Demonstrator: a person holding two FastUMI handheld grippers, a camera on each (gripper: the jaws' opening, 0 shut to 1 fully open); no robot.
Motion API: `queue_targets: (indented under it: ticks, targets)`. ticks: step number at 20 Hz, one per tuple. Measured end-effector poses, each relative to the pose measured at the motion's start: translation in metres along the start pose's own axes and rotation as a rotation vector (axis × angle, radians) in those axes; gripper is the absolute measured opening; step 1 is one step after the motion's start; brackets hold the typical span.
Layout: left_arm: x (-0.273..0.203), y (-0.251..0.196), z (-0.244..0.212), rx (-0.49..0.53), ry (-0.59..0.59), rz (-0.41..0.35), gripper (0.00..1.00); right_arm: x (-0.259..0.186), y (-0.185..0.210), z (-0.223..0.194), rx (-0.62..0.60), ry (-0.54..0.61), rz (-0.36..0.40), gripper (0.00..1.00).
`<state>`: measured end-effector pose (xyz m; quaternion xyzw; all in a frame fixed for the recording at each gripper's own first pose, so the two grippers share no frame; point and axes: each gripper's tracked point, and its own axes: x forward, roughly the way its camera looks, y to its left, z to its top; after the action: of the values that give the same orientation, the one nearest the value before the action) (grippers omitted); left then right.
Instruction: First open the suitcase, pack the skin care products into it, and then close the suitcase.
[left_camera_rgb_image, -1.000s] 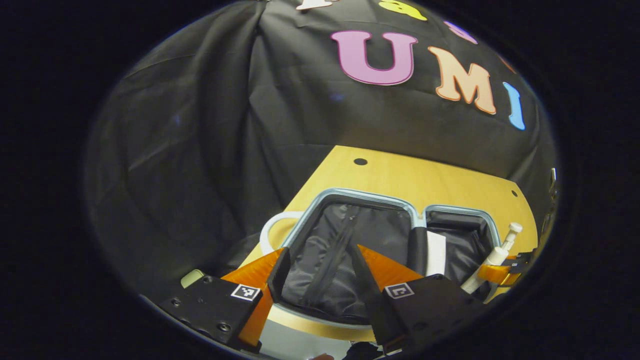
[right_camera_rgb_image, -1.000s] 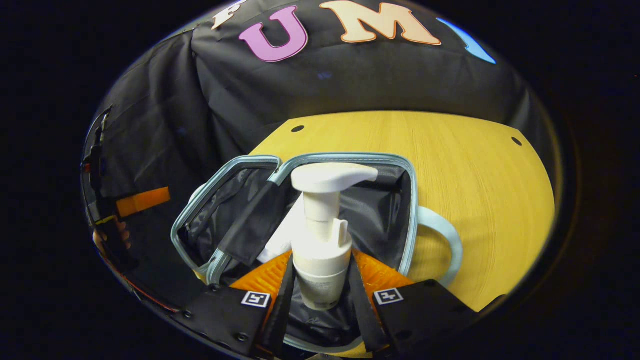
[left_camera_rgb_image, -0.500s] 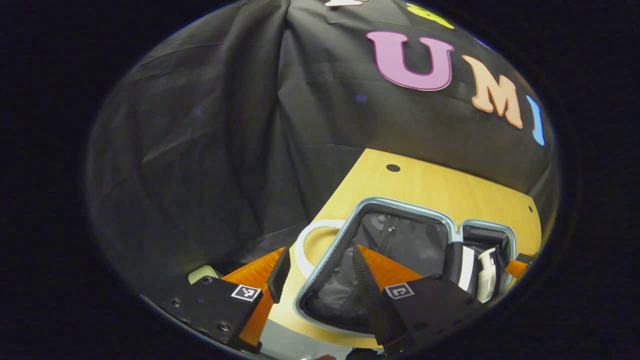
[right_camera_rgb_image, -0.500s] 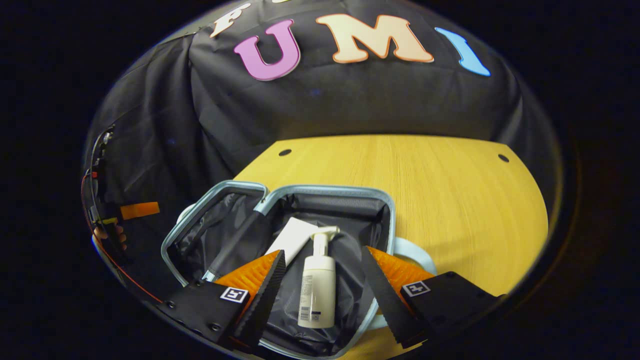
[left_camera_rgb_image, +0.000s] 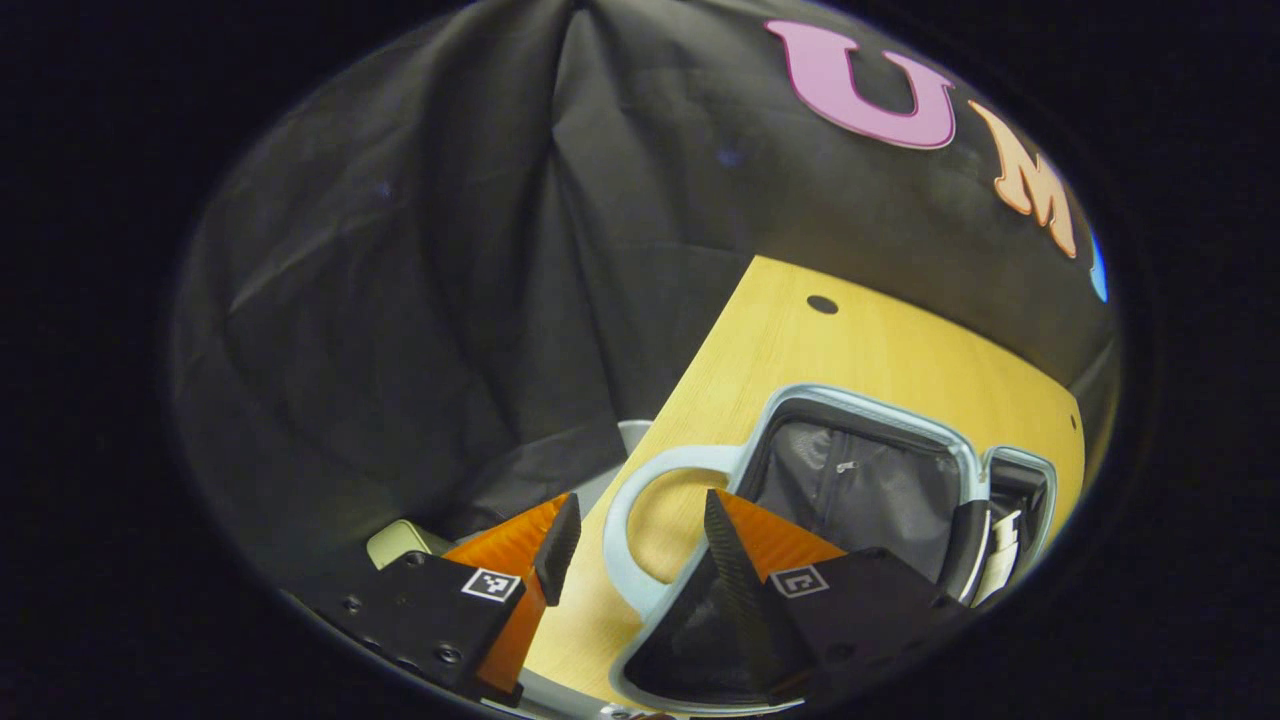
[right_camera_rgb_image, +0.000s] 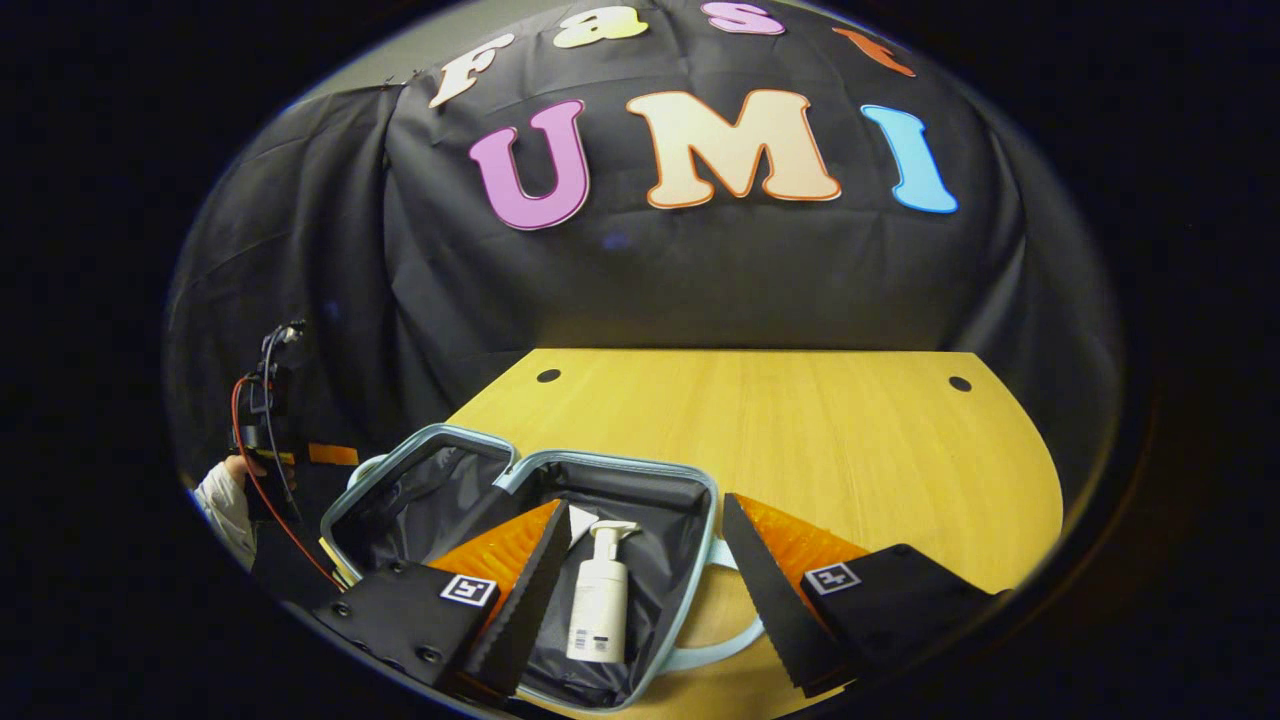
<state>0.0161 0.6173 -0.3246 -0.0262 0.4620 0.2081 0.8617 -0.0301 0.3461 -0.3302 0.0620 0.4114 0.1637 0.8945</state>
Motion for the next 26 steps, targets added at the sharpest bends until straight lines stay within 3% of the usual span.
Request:
queue_targets:
  ticks: [7,10,13,15,17,20,26]
  targets:
    - [0.049,0.015,-0.028,0.032,0.172,-0.004,0.77,-0.01,-0.026,-0.007,-0.003,0.001,-0.078,0.96]
    - [0.054,0.021,-0.037,0.05,0.222,0.022,0.66,-0.011,-0.028,-0.005,-0.004,-0.003,-0.086,0.96]
    - [0.059,0.008,-0.042,0.008,0.244,-0.021,0.36,-0.014,-0.029,-0.003,-0.014,-0.011,-0.086,0.96]
    - [0.055,0.007,-0.041,0.052,0.241,0.001,0.11,-0.016,-0.029,-0.003,-0.016,-0.014,-0.083,0.95]
    - [0.042,0.002,-0.027,0.108,0.206,-0.012,0.05,-0.016,-0.027,-0.004,-0.02,-0.016,-0.074,0.96]
    - [0.019,0.004,-0.005,0.145,0.129,0.008,0.04,-0.017,-0.023,0.0,-0.021,-0.024,-0.054,0.96]
    - [-0.05,-0.016,0.04,0.142,-0.013,-0.026,0.03,-0.03,-0.018,0.013,-0.067,-0.078,-0.009,0.96]
